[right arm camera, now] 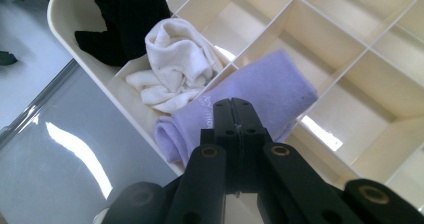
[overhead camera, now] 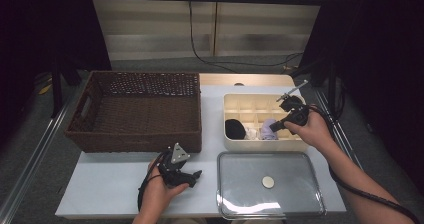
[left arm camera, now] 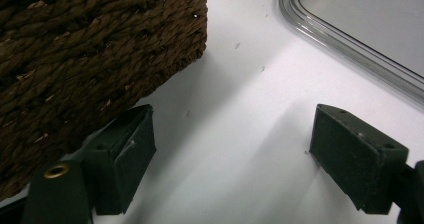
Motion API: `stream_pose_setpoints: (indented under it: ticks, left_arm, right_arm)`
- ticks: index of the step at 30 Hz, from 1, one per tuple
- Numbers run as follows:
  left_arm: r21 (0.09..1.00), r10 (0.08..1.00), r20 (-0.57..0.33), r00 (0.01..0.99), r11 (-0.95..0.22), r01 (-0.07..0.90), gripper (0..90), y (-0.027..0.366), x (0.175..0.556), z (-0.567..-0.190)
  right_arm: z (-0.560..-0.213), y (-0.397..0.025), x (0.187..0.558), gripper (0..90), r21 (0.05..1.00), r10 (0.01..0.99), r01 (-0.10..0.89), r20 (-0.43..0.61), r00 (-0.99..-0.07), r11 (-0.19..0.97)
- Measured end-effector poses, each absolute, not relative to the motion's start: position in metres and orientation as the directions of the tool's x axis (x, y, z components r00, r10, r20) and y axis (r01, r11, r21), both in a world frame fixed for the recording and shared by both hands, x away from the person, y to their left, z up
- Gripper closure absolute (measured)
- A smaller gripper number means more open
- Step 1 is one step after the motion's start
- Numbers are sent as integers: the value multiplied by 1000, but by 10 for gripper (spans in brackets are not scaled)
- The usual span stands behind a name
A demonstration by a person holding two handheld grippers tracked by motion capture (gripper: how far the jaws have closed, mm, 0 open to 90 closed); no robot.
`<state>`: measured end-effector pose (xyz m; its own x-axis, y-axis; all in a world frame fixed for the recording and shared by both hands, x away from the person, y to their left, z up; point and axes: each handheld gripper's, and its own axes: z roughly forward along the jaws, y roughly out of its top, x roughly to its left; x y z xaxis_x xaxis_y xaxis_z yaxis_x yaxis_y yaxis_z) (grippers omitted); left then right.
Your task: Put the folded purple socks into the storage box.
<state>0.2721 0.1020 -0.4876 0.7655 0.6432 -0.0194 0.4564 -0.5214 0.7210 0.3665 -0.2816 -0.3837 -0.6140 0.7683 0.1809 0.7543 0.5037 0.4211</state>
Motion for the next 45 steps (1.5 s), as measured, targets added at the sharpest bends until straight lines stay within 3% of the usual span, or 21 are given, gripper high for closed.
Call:
stream_pose_setpoints:
  ticks: [21, 31, 39, 45]
  left_arm:
    - [722, 644, -18, 765, -521, 456, 177, 102, 272, -488]
    - [722, 643, -16, 765, -522, 454, 176, 102, 272, -488]
    - [723, 644, -17, 765, -520, 455, 176, 102, 272, -488]
    - [722, 644, -18, 765, -521, 456, 177, 102, 272, -488]
  right_arm:
    - [-423, -280, 364, 900, 403, 771, 778, 227, -596, 483]
    - [-434, -271, 370, 900, 357, 767, 769, 187, -614, 529]
    - [-436, -271, 368, 900, 376, 762, 765, 195, -618, 524]
    - [-431, -274, 365, 840, 400, 762, 761, 200, -616, 510]
